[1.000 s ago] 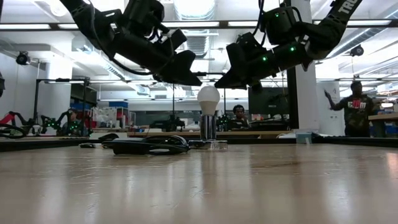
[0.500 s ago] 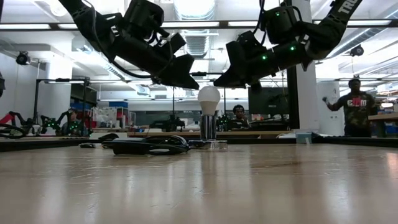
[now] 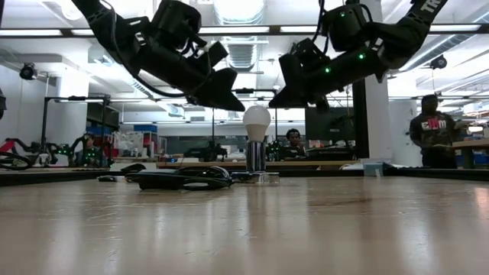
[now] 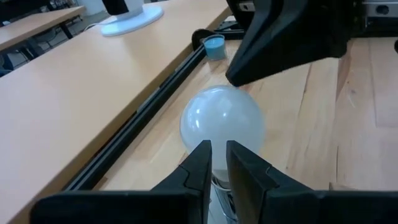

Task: Screw lightbulb
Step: Insert the lightbulb into the lamp

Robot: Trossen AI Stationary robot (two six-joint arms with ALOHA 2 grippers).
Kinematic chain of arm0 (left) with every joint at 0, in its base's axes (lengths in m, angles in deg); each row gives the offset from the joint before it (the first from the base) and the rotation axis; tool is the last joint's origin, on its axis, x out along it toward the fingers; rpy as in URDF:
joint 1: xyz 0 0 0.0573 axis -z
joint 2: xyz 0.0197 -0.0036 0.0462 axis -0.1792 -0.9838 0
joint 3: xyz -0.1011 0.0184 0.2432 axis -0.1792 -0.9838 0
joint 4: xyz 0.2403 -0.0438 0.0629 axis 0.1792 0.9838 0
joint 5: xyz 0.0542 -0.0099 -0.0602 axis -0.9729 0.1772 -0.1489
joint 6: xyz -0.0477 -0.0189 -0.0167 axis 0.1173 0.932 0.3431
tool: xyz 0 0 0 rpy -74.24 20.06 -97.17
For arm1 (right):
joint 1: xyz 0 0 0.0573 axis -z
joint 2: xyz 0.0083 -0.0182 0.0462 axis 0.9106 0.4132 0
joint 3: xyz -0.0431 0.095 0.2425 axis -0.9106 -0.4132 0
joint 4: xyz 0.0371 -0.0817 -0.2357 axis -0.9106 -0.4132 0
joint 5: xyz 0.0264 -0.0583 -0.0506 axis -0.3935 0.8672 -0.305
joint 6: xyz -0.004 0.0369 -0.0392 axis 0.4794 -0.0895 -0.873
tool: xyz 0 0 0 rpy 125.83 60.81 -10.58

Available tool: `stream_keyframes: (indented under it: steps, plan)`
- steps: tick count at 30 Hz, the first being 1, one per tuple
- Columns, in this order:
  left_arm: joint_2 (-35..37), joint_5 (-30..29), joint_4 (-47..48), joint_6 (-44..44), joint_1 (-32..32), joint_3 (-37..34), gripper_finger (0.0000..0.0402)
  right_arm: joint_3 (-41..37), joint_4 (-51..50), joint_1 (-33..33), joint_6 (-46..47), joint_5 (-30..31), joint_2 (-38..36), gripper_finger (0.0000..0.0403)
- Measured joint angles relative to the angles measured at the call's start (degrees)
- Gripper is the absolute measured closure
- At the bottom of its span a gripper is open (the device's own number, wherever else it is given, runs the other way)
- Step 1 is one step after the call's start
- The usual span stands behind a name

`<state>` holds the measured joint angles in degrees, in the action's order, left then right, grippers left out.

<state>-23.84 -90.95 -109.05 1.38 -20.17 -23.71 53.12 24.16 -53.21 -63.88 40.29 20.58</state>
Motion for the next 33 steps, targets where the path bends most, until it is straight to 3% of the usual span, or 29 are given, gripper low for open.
stream_keyframes:
  steps: [33]
  plan:
    - [-3.21,-0.96,-1.01,0.47,-0.13,-0.04,0.0361,-0.08,0.52,-1.22,2.29,-0.19,2.37,0.0403]
